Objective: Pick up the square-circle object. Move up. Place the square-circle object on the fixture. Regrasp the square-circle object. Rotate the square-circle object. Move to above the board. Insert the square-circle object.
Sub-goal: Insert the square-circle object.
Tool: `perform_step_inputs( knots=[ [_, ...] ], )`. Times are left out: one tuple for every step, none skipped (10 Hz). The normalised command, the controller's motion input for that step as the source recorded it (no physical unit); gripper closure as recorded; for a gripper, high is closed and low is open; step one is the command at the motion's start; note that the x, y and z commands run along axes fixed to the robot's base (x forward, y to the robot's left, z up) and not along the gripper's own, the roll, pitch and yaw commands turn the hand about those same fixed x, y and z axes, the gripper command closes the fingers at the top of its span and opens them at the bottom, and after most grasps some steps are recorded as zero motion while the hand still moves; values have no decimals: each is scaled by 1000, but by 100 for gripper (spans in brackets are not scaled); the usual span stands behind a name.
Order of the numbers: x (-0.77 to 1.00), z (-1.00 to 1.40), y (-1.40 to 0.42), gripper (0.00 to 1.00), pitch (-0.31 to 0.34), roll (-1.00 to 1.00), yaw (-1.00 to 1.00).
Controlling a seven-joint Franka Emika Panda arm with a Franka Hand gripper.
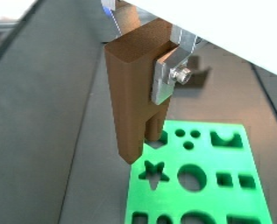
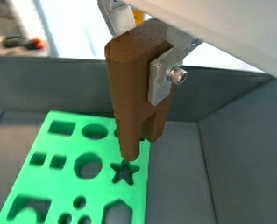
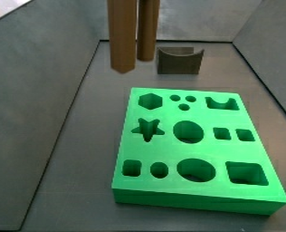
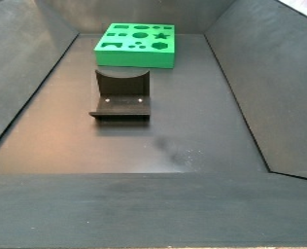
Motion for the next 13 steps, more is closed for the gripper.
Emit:
perform_step_inputs(
  knots=[
    [0, -214, -280, 100, 0, 0, -929],
    [0, -234, -271, 100, 0, 0, -940],
    [0, -274, -243, 100, 0, 0, -969],
    [0, -323, -129, 100, 0, 0, -1000],
    [0, -343, -46, 100, 0, 3, -1000],
    [0, -346, -34, 100, 0, 6, -1000],
    [0, -277, -77, 100, 0, 0, -1000],
    [97, -177, -260, 100, 0, 0, -869],
    [151, -200, -320, 100, 0, 0, -791],
    [183, -249, -337, 100, 0, 0, -760],
    [191, -329, -354, 100, 0, 0, -751],
    [131, -346, -346, 100, -19, 0, -794],
    [317, -406, -406, 100, -4, 11, -626]
  ],
)
